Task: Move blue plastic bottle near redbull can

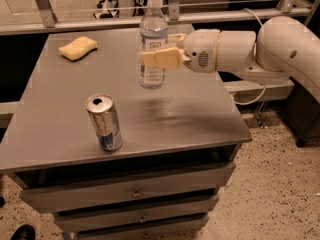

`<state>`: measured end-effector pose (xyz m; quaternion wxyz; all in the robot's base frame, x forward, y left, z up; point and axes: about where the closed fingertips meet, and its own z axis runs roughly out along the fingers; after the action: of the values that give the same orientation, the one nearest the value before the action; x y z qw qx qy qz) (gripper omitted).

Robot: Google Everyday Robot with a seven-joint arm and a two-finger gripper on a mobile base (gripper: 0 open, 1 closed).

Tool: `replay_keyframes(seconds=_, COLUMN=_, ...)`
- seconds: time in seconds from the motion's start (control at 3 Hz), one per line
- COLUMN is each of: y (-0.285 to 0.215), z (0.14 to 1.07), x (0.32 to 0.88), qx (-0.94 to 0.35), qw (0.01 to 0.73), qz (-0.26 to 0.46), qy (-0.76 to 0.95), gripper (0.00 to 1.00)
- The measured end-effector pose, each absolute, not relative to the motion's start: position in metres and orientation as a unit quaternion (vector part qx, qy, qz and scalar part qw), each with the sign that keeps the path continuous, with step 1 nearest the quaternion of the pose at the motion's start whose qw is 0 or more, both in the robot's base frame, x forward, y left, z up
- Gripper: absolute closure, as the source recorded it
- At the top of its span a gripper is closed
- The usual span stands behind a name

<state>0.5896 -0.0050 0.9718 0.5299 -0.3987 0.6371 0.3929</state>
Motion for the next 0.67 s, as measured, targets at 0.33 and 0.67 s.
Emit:
replay_keyframes(seconds=0.33, y=0.003, z=0.971, x=0.585, qx=-0.416, qw=0.526, qz=0.408, qy=0.620, gripper=1.00)
replay_keyframes(seconds=0.67, y=0.020, z=0.957, x=0.555, qx=-0.452, qw=0.499, qz=0.447, qy=0.589, gripper=1.00)
